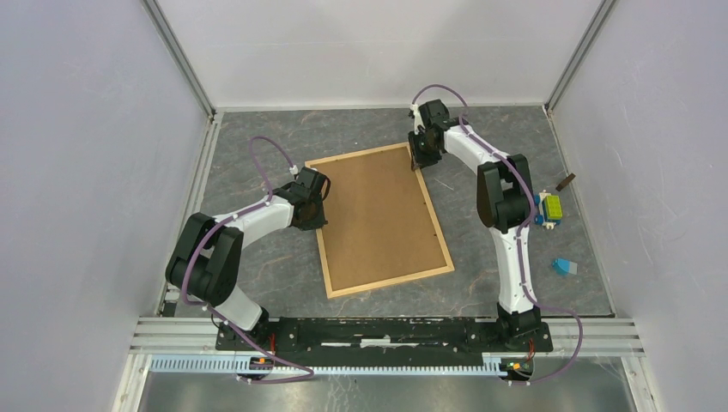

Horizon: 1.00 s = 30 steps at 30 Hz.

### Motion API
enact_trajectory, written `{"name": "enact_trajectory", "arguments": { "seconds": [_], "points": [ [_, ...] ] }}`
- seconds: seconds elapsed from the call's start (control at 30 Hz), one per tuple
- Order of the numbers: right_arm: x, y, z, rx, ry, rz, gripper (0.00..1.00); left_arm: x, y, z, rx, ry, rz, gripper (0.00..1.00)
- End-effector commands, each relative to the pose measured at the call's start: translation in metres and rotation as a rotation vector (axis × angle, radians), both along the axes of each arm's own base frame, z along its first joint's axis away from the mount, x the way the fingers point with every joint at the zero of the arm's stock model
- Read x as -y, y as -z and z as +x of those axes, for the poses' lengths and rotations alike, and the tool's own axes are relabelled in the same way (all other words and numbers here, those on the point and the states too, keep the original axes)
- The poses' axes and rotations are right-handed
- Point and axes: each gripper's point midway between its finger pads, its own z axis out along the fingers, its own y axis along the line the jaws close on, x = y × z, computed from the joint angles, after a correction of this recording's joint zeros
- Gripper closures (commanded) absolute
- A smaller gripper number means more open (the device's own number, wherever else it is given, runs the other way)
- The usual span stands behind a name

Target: Put the photo into the frame

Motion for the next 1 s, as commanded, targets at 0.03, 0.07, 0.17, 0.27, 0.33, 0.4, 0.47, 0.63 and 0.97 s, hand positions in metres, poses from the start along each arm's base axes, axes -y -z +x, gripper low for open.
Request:
{"name": "enact_trajectory", "arguments": {
  "seconds": [0.03,0.07,0.17,0.27,0.33,0.4,0.47,0.63,0.97],
  "points": [
    [-0.014,0.093,-0.056,-0.256,-0.089,-0.018,0.65,0.009,0.018,-0.018,-0.073,0.123,0.018,0.98],
    [-0.021,0.093,-0.059,-0.268,-0.104,0.022,0.65,0.009,0.017,-0.018,-0.073,0.122,0.017,0.98],
    [-0.045,0.060,-0.048,-0.245,-0.142,0.195,0.63,0.009,0.017,-0.019,-0.074,0.124,0.018,0.98],
    [-0.037,-0.009,-0.011,-0.080,-0.109,0.232,0.50,0.007,0.018,-0.021,-0.076,0.121,0.026,0.98],
    [-0.023,-0.045,0.005,0.010,-0.076,0.218,0.46,0.006,0.017,-0.021,-0.073,0.120,0.028,0.98],
    [-0.008,-0.067,0.011,0.080,-0.043,0.166,0.47,0.006,0.017,-0.022,-0.074,0.120,0.029,0.98],
    [0.002,-0.068,0.011,0.110,-0.020,0.125,0.53,0.006,0.017,-0.021,-0.073,0.121,0.027,0.98],
    [0.018,-0.064,0.008,0.124,0.011,0.031,0.61,0.013,0.017,-0.027,-0.081,0.131,0.022,0.98],
    [0.034,-0.057,-0.002,0.125,0.035,-0.150,0.67,0.012,0.025,-0.048,-0.123,0.070,0.005,0.98]
  ]
}}
